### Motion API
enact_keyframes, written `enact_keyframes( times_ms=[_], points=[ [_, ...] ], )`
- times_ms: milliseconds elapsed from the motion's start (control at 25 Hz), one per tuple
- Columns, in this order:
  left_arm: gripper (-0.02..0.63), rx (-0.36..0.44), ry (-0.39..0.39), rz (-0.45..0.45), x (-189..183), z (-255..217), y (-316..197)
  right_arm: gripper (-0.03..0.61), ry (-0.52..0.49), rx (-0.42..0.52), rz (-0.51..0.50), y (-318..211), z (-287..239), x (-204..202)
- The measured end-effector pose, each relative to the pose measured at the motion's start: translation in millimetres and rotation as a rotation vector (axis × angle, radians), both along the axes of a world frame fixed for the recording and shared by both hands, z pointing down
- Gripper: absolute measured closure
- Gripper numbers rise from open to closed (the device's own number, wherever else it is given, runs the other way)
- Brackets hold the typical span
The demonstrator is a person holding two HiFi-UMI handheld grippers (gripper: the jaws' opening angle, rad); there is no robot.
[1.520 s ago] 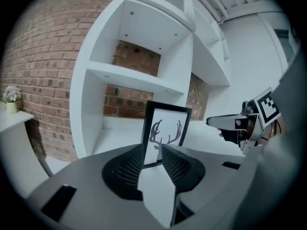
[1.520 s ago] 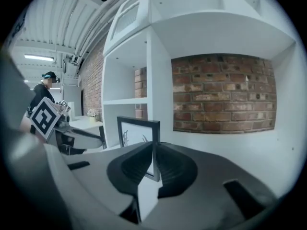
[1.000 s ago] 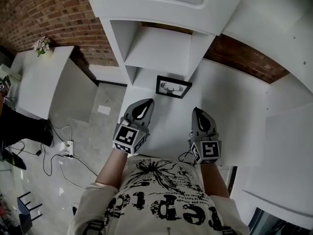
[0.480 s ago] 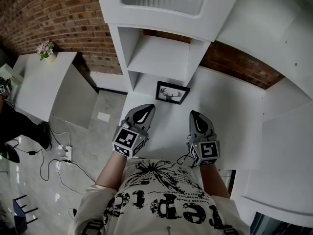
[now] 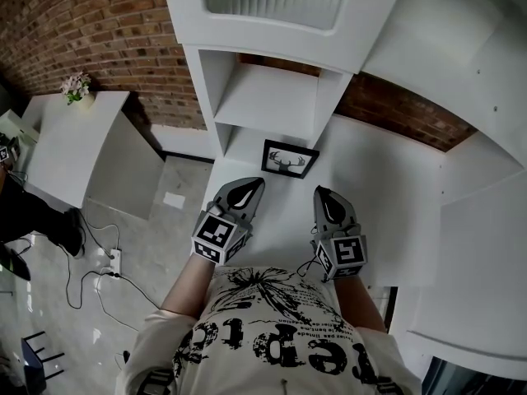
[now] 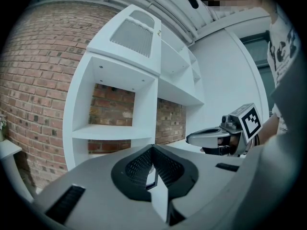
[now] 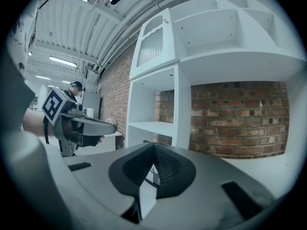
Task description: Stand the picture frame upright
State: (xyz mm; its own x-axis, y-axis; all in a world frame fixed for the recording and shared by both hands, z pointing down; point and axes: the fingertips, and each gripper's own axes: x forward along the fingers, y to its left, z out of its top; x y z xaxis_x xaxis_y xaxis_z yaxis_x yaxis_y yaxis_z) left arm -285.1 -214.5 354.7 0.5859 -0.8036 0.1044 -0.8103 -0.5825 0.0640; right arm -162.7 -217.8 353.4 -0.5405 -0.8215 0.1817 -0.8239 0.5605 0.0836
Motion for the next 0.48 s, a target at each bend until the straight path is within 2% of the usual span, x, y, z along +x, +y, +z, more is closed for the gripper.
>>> enact_keyframes(
  times_ms=[480],
  points=[
    [0.606, -0.023, 0.011, -0.012, -5.6, 7.7, -3.5, 0.575, -0.009, -0.038, 0.019, -2.0, 11.3, 2.5]
  ],
)
